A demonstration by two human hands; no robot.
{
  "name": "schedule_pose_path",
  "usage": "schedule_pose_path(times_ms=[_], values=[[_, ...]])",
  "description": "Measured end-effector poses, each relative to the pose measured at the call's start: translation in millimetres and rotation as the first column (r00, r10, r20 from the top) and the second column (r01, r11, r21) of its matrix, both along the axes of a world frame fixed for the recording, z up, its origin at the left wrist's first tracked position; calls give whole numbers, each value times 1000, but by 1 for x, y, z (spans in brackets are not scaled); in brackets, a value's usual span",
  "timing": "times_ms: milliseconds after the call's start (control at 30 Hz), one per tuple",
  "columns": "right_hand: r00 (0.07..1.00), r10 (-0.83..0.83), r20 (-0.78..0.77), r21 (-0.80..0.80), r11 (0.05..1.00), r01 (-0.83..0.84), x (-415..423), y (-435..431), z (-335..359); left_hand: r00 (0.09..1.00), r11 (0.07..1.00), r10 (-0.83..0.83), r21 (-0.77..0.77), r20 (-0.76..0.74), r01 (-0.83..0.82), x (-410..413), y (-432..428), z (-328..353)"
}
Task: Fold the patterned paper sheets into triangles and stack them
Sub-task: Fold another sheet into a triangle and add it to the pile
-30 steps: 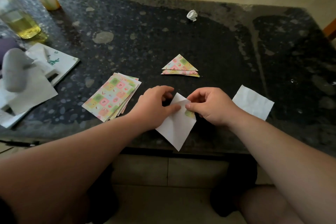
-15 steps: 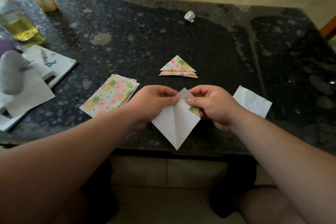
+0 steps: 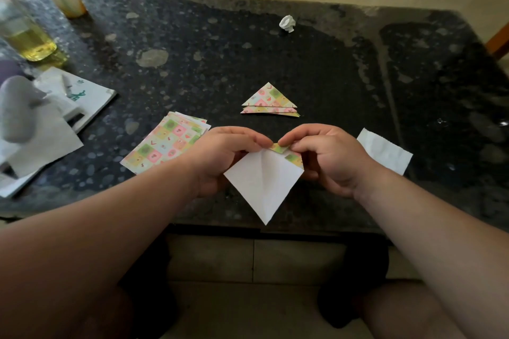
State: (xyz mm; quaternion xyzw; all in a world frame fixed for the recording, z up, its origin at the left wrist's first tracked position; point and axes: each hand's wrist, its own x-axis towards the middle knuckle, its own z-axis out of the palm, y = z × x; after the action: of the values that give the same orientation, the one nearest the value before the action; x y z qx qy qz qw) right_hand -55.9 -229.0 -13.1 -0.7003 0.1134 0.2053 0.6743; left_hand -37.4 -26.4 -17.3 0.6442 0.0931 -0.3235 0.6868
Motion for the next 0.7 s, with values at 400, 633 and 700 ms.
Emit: schedule_pose_path(times_ms=[400,633,700], values=[[984,96,149,-219,974,-62,-3,-4,-2,995,995,-67,66,-77,72,-2,-5,-1],[970,111,215,-229,972,-61,-3,-6,-2,996,993,-76,92,-45,80,-2,-4,-5],[973,83,213,-254,967,-27,-2,-5,-2,997,991,-77,106,-30,80,-2,-6,-6]])
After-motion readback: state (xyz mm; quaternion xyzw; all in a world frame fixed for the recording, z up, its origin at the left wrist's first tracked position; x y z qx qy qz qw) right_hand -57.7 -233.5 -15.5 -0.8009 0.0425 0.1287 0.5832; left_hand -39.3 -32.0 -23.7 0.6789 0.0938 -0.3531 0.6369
